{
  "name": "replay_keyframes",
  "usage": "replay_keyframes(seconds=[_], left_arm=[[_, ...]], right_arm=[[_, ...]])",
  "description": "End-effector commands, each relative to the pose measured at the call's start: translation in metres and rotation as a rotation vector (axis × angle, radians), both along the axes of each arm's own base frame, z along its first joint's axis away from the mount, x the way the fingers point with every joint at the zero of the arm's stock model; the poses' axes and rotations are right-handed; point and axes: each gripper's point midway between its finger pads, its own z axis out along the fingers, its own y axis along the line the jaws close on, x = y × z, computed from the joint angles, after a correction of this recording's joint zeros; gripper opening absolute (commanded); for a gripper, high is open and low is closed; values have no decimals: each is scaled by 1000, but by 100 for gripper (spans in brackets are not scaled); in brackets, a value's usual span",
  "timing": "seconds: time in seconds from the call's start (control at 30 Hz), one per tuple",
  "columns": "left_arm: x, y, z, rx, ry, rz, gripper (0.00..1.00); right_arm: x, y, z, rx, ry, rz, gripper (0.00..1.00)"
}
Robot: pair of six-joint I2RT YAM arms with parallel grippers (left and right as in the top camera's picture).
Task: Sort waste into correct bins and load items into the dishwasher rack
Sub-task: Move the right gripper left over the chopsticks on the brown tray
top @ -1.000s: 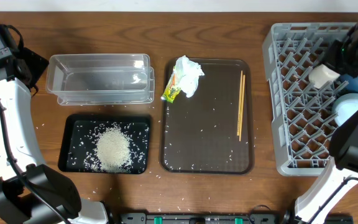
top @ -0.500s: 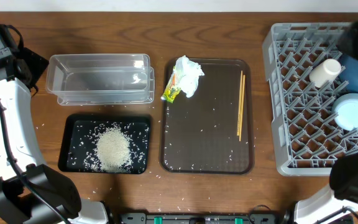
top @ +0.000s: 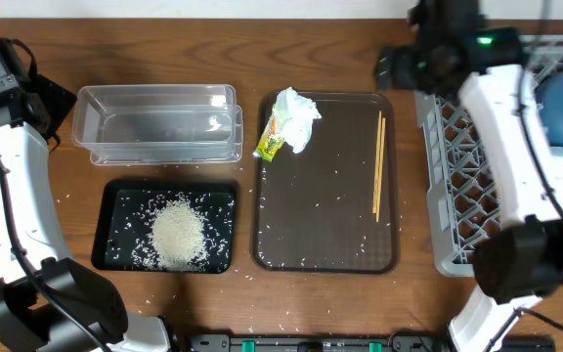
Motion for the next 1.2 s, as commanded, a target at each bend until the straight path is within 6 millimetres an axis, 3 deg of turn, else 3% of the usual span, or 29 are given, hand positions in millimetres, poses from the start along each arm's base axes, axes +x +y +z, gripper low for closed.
replay_keyframes(seconds=[0.0, 0.07, 0.23, 0.37, 0.6, 0.77, 1.17], left_arm=[[-2, 0, 5, 6, -10, 8, 98], [-2, 0, 5, 6, -9, 7, 98], [-2, 0, 5, 6, -10, 8, 98], [-2, 0, 5, 6, -9, 8, 98], [-2, 0, 5, 6, -9, 8, 98], [-2, 0, 5, 6, -9, 8, 98], [-2, 0, 5, 6, -9, 8, 98]], right_arm=[[-11, 27, -17, 16, 69, 42, 99], [-14, 36, -19, -1, 70, 77, 99], [-14, 36, -33, -21, 107, -10, 62], [-16, 36, -68, 0, 208, -124, 36], [-31, 32, -132, -40, 369, -180, 40], [-37, 30, -162, -68, 438, -183, 41], [-30, 19, -178, -132, 425, -205, 43]])
